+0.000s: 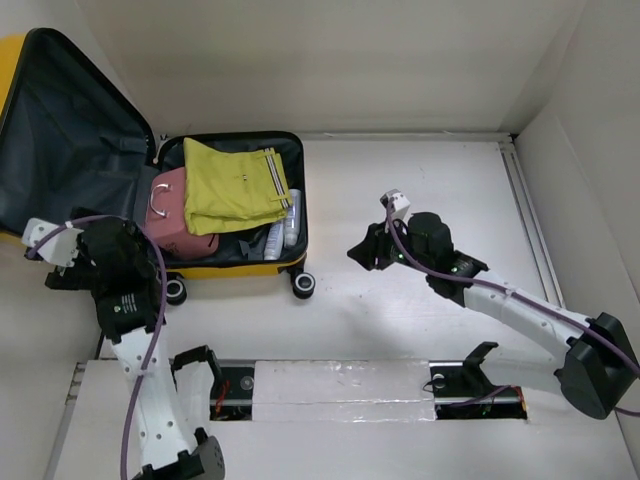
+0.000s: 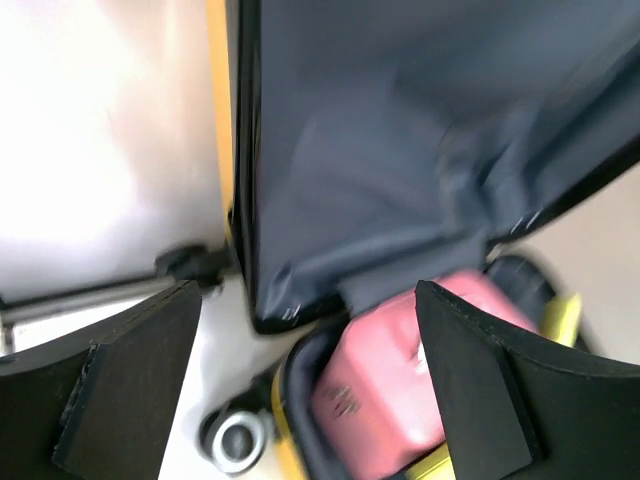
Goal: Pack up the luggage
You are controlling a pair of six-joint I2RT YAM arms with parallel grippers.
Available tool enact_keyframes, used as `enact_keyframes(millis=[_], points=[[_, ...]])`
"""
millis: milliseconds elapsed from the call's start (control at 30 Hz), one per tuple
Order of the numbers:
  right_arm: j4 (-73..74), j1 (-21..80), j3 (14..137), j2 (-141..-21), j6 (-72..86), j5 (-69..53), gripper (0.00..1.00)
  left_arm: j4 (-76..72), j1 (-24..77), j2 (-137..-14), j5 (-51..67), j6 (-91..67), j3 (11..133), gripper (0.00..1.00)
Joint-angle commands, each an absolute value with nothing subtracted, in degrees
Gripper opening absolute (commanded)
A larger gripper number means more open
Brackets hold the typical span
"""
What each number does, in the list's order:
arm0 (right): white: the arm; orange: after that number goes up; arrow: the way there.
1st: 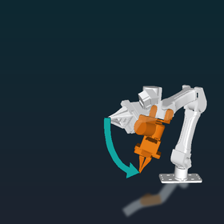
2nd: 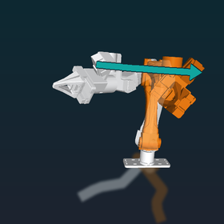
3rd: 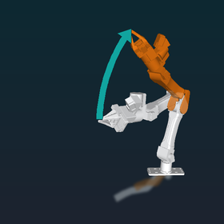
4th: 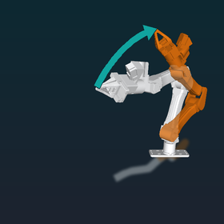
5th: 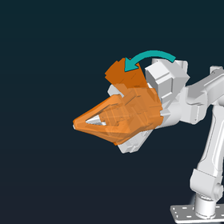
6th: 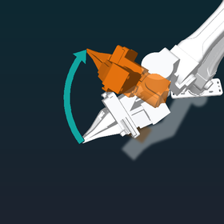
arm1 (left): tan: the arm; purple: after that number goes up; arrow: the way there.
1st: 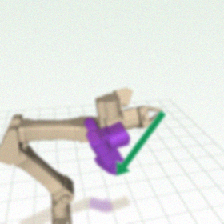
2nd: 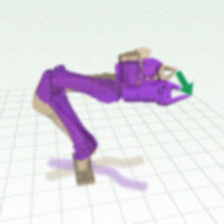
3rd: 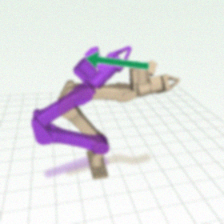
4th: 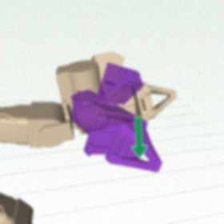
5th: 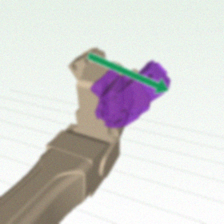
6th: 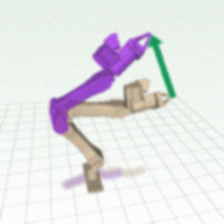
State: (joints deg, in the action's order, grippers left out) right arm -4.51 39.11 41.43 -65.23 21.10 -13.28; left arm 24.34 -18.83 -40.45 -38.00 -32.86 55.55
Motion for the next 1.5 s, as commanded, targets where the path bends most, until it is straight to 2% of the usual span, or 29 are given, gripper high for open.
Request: enact_keyframes(millis=[0, 167, 233, 433, 633, 800, 900, 967, 1033, 1067, 1200, 1233, 1333, 1367, 1467], points=[[-6.94, 39.73, 44.21, -65.92, 20.13, -14.50, 0.45, 22.32, -18.54, -44.90, -41.21, -31.63, 59.67, 0.83], [-6.94, 40.25, 44.21, -65.92, 20.13, -13.01, 0.45, 25.75, -18.54, -48.08, -49.21, -34.72, 63.89, 0.74], [-6.94, 40.25, 44.21, -65.92, 20.13, -13.01, 0.45, 22.26, -19.07, -48.08, -50.27, -33.67, 63.19, 0.72], [-6.94, 40.25, 44.21, -66.44, 20.13, -11.70, 0.45, 26.19, -21.26, -56.33, -52.39, -35.51, 70.47, 0.71], [-6.94, 40.25, 44.21, -66.45, 19.60, -11.07, 0.45, 25.93, -24.16, -60.19, -51.67, -35.61, 70.49, 0.69], [-6.42, 40.25, 44.21, -67.15, 19.60, -10.37, 0.45, 28.55, -24.17, -63.90, -54.05, -36.73, 75.32, 0.57], [-5.89, 40.25, 44.74, -67.85, 19.60, -9.76, 0.45, 29.09, -24.17, -64.51, -54.05, -37.79, 75.85, 0.44], [-5.89, 40.25, 44.74, -67.85, 19.60, -9.76, 0.45, 28.56, -24.17, -63.72, -53.35, -37.79, 75.85, 0.30], [-5.89, 40.25, 44.74, -68.38, 19.60, -9.23, 0.45, 28.56, -24.17, -62.32, -49.85, -37.79, 76.55, 0.14], [-5.89, 40.25, 44.74, -68.90, 19.60, -9.23, 0.45, 27.96, -24.17, -61.53, -48.18, -37.10, 76.55, 0.00], [-5.89, 40.25, 45.26, -69.43, 19.60, -9.23, 0.45, 22.16, -20.13, -54.16, -38.80, -34.45, 72.79, 0.00], [-5.37, 40.25, 45.26, -69.43, 19.60, -9.23, 0.45, 21.02, -20.13, -50.57, -29.01, -32.97, 70.16, 0.00], [-5.36, 40.25, 45.79, -69.96, 19.60, -8.70, 0.45, 15.14, -17.86, -43.54, -15.68, -30.34, 62.79, 0.00], [-5.36, 40.25, 45.79, -70.57, 19.60, -8.70, 0.45, 13.46, -17.84, -42.29, -6.86, -29.54, 61.19, 0.00], [-5.36, 40.25, 46.41, -71.71, 20.13, -7.48, 0.45, 9.23, -17.84, -38.95, 8.72, -27.69, 56.97, 0.00]])
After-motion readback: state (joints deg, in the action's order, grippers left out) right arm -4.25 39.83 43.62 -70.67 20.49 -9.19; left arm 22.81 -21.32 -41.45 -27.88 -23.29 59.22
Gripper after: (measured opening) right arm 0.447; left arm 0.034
